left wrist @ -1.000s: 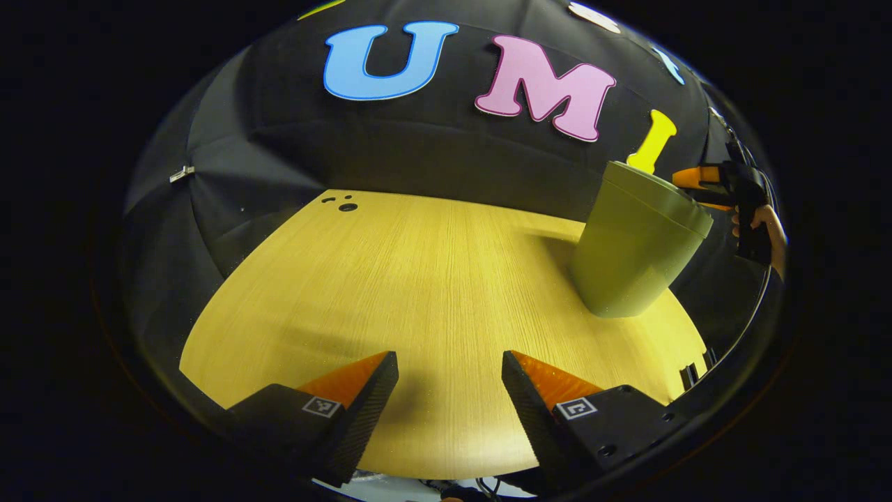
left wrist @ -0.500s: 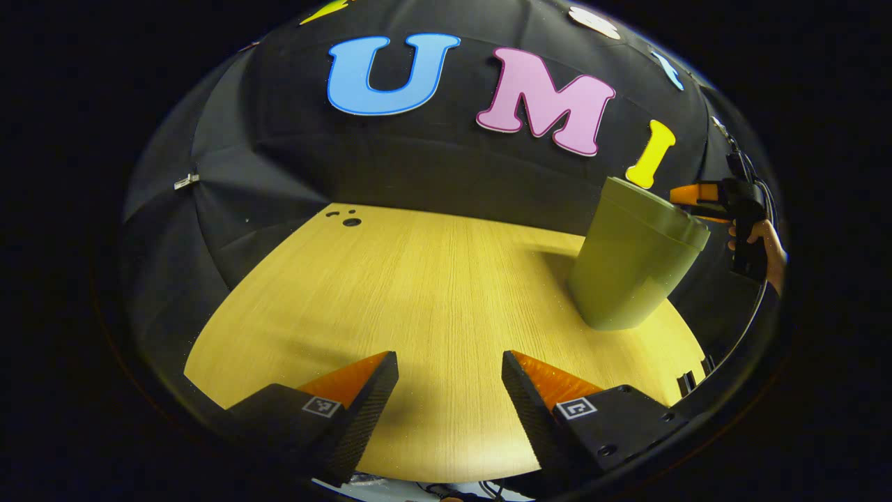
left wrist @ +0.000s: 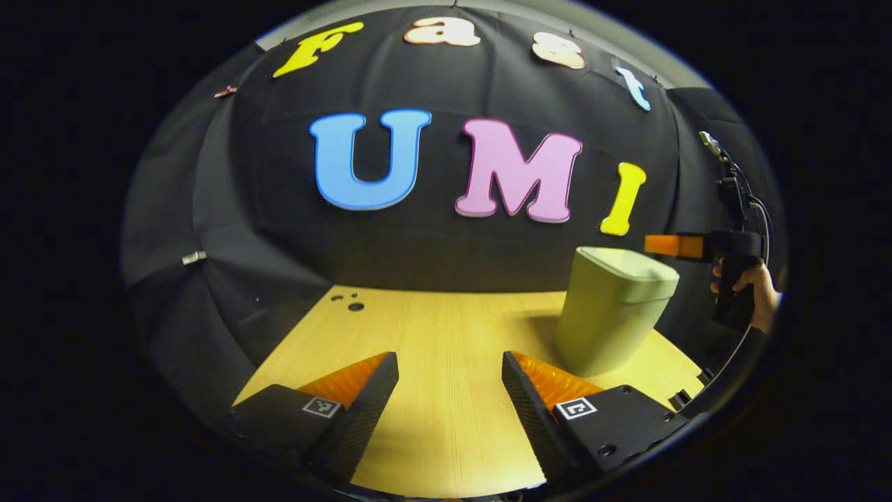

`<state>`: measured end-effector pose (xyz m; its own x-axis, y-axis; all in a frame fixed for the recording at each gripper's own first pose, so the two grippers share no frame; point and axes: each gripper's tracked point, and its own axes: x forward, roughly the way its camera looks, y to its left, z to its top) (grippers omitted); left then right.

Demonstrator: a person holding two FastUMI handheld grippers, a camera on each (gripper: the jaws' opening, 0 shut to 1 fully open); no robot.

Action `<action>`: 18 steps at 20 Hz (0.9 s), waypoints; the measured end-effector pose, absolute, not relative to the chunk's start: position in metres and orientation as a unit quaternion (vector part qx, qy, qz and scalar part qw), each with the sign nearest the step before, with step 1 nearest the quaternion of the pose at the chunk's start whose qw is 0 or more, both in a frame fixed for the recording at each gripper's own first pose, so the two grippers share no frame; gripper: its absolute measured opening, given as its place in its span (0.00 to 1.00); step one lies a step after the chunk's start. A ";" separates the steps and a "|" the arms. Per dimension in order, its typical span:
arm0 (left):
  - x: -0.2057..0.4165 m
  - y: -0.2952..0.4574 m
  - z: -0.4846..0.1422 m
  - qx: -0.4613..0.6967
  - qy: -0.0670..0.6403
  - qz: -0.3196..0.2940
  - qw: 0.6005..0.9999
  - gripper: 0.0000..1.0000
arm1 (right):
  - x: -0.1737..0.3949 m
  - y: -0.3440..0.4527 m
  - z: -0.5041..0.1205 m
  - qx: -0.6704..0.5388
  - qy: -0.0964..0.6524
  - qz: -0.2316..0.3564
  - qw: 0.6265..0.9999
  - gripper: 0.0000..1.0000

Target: Press the lid of the desktop garbage bin to open it, pick up the crumpled paper on the desktop and throw it into the bin, then pick up the pop can on the desktop and drop it into the bin, and finally close the garbage bin lid.

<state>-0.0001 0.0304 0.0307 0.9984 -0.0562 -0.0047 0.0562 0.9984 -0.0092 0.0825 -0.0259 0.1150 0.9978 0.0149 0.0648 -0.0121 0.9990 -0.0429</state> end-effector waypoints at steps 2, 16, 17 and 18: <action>-0.015 0.030 0.052 -0.003 -0.026 -0.027 0.999 0.96 | 0.064 -0.014 0.122 -0.028 -0.049 0.014 0.998 0.98; -0.087 0.025 0.033 -0.012 -0.063 -0.023 0.998 0.95 | -0.050 0.069 -0.004 0.011 0.022 0.060 0.998 0.99; -0.089 0.026 0.022 -0.015 -0.051 -0.022 0.998 0.96 | -0.054 0.071 -0.013 0.012 0.033 0.062 0.997 0.99; -0.091 0.027 0.016 -0.019 -0.044 -0.022 0.999 0.96 | -0.057 0.072 -0.021 0.015 0.044 0.064 0.997 0.99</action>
<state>-0.0910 0.0266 0.0160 0.9952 -0.0418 0.0881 0.0452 0.9983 -0.0368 -0.0567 0.0725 -0.0210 0.9881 0.1282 -0.0854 -0.1256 0.9915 0.0347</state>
